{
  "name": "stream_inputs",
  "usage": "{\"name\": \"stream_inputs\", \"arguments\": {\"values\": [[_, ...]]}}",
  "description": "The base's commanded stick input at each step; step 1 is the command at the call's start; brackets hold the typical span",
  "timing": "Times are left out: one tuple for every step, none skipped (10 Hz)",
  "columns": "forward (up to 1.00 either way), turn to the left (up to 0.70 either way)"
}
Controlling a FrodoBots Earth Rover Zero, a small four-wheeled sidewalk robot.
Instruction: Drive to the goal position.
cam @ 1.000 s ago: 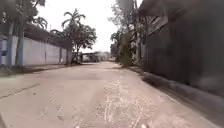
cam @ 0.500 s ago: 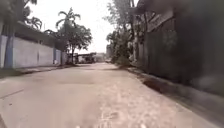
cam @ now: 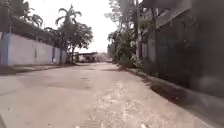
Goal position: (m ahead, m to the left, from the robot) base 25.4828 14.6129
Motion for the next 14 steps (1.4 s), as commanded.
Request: {"name": "stream_inputs", "arguments": {"values": [[1.00,0.00],[1.00,0.00],[1.00,0.00],[1.00,0.00],[1.00,0.00],[1.00,0.00],[1.00,0.00],[1.00,0.00],[1.00,0.00],[1.00,0.00],[1.00,0.00],[1.00,0.00],[1.00,0.00],[1.00,0.00]]}}
